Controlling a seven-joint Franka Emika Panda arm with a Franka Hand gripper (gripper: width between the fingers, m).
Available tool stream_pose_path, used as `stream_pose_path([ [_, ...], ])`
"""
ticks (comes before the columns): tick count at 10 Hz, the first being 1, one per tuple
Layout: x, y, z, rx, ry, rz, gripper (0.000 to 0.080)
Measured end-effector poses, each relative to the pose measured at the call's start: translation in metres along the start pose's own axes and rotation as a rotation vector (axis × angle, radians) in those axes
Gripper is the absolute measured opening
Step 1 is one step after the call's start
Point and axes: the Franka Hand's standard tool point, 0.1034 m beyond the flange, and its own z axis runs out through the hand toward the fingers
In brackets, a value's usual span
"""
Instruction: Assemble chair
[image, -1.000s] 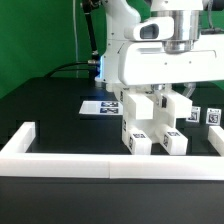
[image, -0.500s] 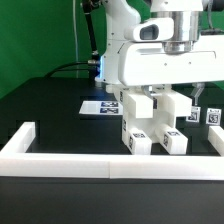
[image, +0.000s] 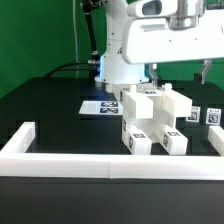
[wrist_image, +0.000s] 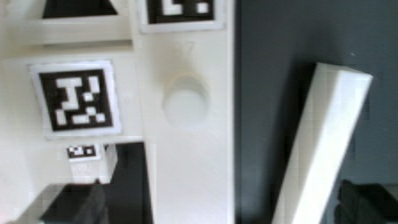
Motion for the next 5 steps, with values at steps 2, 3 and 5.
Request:
stream_pose_path([
  [2,-0.006,-0.015,-0.017,0.013,0.012,0.09,0.0649],
  [3,-0.013,-0.024,-0.018,0.017,0.012,0.13,0.0649],
  [5,-0.028,-0.043,-0.004,0.014,-0.01,0.221,0.0649],
])
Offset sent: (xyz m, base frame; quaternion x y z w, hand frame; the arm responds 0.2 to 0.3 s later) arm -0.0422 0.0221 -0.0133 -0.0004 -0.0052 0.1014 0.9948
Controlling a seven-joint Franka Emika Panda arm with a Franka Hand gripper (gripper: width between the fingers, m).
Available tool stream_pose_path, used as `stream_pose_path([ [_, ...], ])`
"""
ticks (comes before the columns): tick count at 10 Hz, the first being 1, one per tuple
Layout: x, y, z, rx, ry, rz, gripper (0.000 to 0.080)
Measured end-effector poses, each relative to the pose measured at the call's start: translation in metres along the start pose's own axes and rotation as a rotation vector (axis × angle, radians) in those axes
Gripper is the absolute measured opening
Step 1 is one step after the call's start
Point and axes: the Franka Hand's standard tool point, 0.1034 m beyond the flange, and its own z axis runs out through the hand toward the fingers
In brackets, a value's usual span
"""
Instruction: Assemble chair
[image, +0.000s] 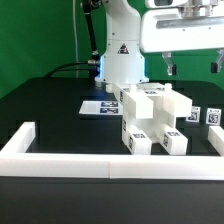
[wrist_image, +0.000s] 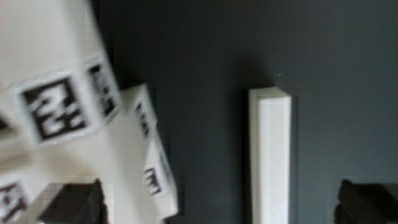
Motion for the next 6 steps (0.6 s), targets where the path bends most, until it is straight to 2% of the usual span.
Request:
stream_pose_path([
  [2,-0.0078,-0.0144,0.0132,-0.006,-0.012,0.03,0.0649],
  [6,-0.0076,-0.0131,0.0142,-0.006,-0.011,0.038,0.0649],
])
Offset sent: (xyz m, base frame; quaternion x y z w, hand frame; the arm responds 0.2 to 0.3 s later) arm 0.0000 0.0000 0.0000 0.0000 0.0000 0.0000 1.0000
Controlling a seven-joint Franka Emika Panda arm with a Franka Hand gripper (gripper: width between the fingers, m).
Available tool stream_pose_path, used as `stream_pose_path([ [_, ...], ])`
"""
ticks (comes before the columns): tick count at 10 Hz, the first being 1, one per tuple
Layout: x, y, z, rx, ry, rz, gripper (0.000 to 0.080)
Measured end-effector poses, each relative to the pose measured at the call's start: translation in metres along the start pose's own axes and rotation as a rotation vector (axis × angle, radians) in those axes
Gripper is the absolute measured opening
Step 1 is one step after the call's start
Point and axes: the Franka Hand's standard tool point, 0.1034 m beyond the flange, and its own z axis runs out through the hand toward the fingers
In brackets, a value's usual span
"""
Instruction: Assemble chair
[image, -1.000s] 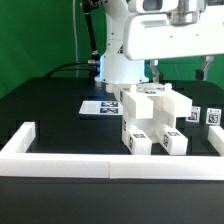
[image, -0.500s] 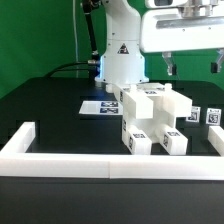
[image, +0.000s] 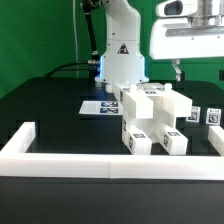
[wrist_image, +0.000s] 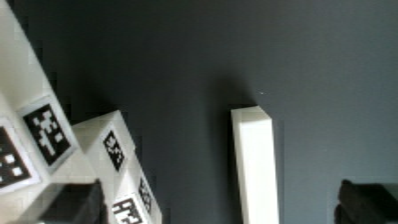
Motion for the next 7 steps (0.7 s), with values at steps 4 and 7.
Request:
stream_pose_path([
  [4,-0.042,-0.03,0.032,-0.002,0.001,0.075,0.0649],
  [7,-0.047,-0.035,0.04,-0.005,-0.003,0.073,0.0649],
])
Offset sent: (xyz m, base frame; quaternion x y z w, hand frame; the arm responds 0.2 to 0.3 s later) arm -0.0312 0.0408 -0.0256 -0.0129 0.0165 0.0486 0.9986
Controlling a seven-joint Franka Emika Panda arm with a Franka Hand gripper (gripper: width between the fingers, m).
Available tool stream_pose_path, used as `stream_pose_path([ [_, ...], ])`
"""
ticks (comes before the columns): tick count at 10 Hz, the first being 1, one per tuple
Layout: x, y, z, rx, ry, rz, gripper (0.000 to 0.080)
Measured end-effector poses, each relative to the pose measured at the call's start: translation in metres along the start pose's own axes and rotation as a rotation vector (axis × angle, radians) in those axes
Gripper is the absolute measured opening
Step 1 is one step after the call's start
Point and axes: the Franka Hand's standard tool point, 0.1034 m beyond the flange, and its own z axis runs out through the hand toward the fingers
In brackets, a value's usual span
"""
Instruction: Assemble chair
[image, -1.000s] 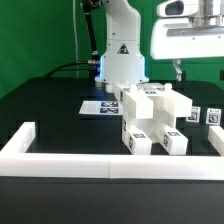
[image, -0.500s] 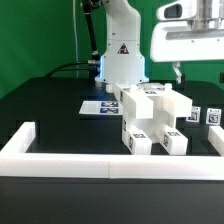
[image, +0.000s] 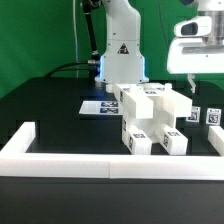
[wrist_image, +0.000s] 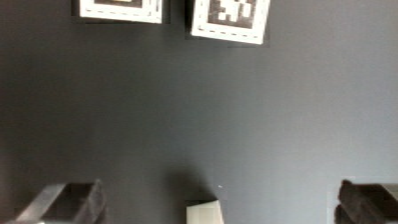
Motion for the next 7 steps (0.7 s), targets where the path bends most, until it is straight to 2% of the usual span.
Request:
stream_pose_path([
  [3,-0.001,-0.001,0.002,0.0,0.002,0.01,0.0649],
  [5,-0.018,-0.014,0.017,-0.003,0.006,0.023,0.0649],
  [7,-0.028,-0.021,0.03,-0.01,0.003,0.009,0.0649],
])
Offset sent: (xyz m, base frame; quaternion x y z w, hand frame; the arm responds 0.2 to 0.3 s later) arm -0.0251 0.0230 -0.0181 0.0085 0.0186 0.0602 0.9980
